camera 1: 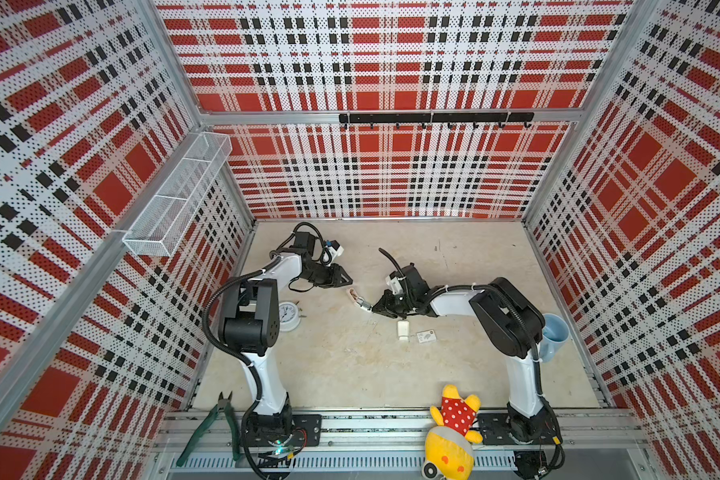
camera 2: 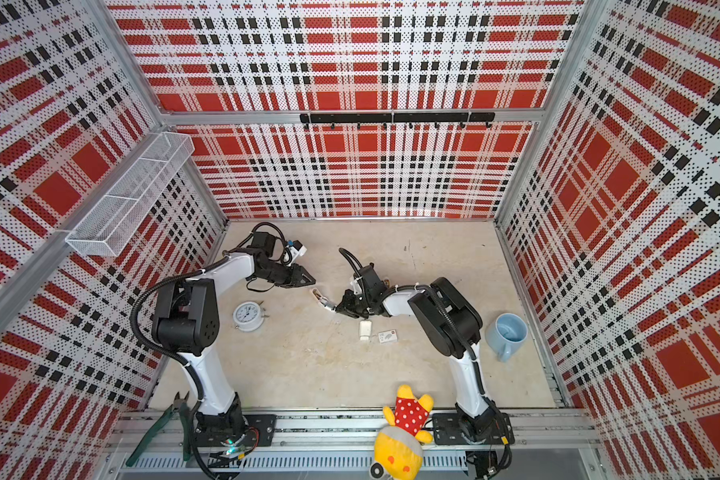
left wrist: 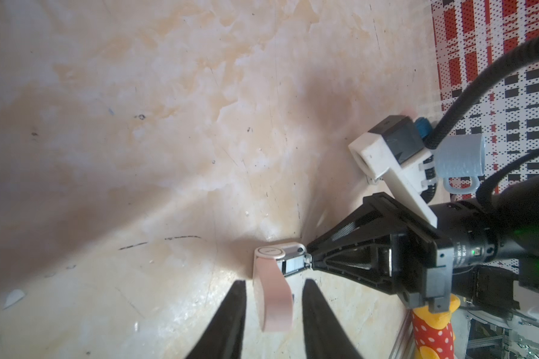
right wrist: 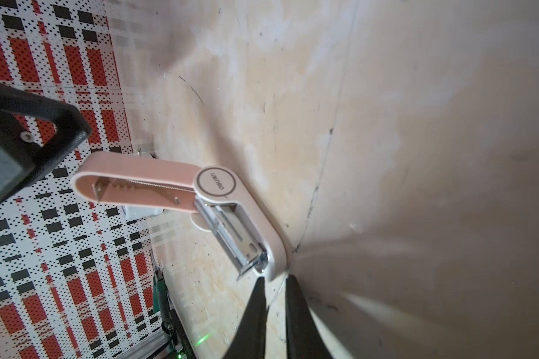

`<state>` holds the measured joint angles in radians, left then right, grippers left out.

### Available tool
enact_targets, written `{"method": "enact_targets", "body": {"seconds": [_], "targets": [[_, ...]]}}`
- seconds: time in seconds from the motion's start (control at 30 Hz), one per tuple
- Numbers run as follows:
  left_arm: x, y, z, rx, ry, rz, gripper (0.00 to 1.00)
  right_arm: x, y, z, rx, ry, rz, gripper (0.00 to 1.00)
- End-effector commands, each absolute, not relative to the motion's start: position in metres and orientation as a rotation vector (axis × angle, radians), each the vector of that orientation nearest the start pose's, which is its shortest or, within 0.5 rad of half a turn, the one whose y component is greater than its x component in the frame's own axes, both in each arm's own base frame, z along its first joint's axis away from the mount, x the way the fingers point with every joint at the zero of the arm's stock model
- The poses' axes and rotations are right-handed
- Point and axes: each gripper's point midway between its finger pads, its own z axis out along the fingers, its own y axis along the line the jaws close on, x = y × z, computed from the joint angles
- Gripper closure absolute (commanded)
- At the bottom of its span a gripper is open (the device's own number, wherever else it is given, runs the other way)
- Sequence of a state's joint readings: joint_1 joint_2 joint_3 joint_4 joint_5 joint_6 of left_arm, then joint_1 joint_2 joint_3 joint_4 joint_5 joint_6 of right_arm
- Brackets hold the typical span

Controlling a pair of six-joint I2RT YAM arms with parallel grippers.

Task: Load the staples into the stapler

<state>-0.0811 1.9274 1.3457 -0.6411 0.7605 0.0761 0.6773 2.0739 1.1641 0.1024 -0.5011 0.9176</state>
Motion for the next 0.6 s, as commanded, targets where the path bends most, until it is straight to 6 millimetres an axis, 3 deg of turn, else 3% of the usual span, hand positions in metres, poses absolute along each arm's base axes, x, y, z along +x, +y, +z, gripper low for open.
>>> {"method": "enact_targets", "body": {"seconds": [0.0,0.57], "targets": [[0.403,-0.156,0.089,0.399,2.582,-1.078,0.65,0.343,0.388,0.029,0.039,2.658,1.281,0.85],[0.393,-0.156,0.09,0.416,2.585,-1.078,0.67,0.348,0.391,0.02,0.04,2.679,1.259,0.9]]}}
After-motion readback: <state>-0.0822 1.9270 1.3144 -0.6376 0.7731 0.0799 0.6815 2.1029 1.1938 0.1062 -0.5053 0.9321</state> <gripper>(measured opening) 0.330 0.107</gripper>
